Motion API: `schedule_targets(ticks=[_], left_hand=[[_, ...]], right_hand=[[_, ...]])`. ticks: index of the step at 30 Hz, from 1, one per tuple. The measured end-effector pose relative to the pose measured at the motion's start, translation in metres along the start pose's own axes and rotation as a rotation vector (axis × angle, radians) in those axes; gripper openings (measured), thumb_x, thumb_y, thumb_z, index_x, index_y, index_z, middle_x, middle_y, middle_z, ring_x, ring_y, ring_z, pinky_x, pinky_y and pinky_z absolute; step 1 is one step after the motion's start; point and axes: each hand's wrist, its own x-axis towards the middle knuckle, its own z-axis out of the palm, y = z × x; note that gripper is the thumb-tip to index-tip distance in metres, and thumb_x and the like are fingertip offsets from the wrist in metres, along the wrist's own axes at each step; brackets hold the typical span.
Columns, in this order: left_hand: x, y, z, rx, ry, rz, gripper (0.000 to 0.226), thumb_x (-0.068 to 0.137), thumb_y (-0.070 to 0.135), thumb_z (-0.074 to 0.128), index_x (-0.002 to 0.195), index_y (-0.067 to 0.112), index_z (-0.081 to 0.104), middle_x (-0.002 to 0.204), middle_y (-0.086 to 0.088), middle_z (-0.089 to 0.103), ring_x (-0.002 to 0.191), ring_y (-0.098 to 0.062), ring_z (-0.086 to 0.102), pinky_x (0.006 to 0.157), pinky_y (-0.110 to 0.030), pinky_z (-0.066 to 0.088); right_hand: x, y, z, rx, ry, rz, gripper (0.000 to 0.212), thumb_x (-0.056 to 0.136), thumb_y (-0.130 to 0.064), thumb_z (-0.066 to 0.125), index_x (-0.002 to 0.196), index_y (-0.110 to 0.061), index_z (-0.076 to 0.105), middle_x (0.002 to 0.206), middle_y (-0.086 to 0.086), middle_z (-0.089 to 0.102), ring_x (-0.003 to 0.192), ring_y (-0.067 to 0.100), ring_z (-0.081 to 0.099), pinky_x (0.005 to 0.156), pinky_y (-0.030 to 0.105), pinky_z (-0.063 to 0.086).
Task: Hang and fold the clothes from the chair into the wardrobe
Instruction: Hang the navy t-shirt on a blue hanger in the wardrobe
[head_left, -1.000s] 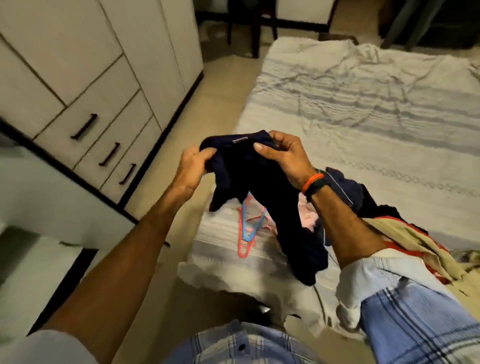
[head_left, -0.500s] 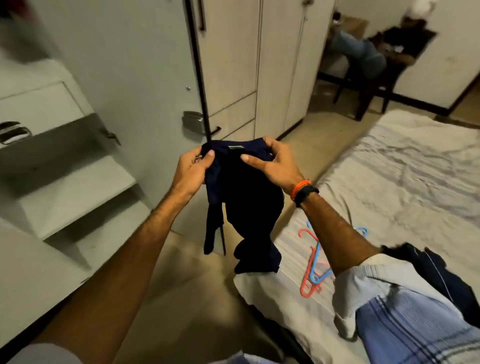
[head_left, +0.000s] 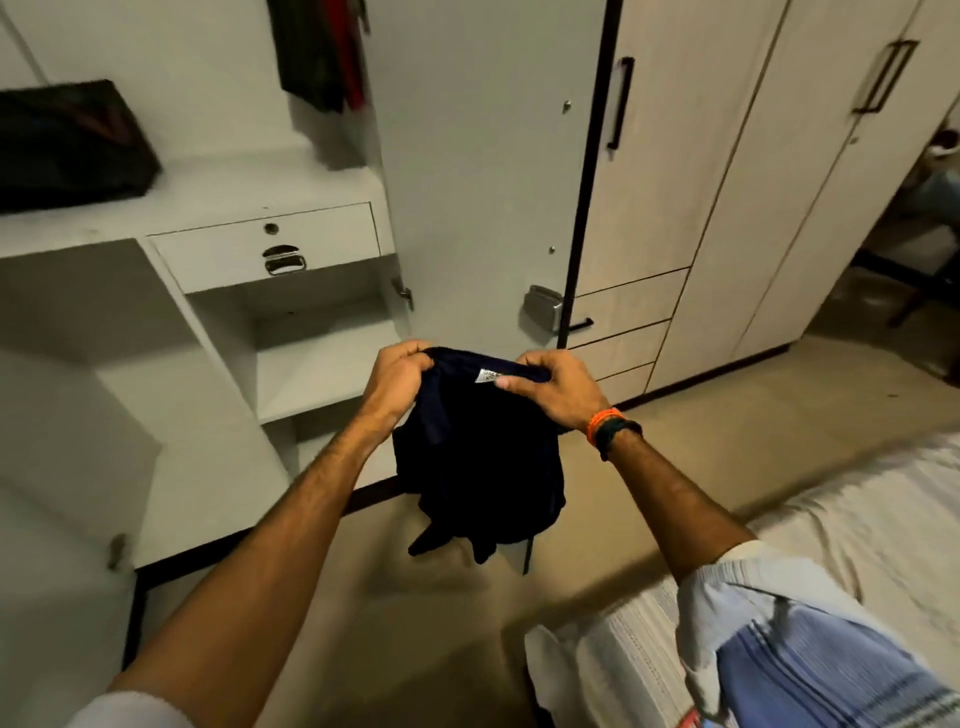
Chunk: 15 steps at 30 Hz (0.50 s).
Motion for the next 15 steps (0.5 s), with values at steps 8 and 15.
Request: schedule_targets(ticks=[8, 15], left_hand=[[-0.010, -0.016, -0.014, 0.248, 0.076, -0.107, 0.040, 0.078, -0.008, 0.038, 0.068, 0.016, 0.068, 0.070, -0.002, 0.065, 0.067, -0.019, 0.055, 0.062, -0.025, 0.041], [-0.023, -0.023, -0.021, 0.370, 0.012, -0.098, 0.028, 0.071, -0.005, 0.046, 0.073, 0.007, 0.071, 0.067, 0.001, 0.065, 0.064, -0.014, 0.058, 0.062, -0.023, 0.045]], right_hand=[[0.024, -0.005, 0.019, 0.035, -0.049, -0.085, 0.017, 0.089, -0.030, 0.071, 0.087, -0.014, 0.076, 0.081, -0.001, 0.072, 0.076, 0.010, 0.064, 0.070, 0.020, 0.051], [0.025, -0.010, 0.046, -0.100, 0.026, -0.122, 0.024, 0.089, -0.041, 0.069, 0.077, -0.021, 0.071, 0.068, -0.013, 0.064, 0.066, 0.002, 0.059, 0.056, 0.004, 0.040]])
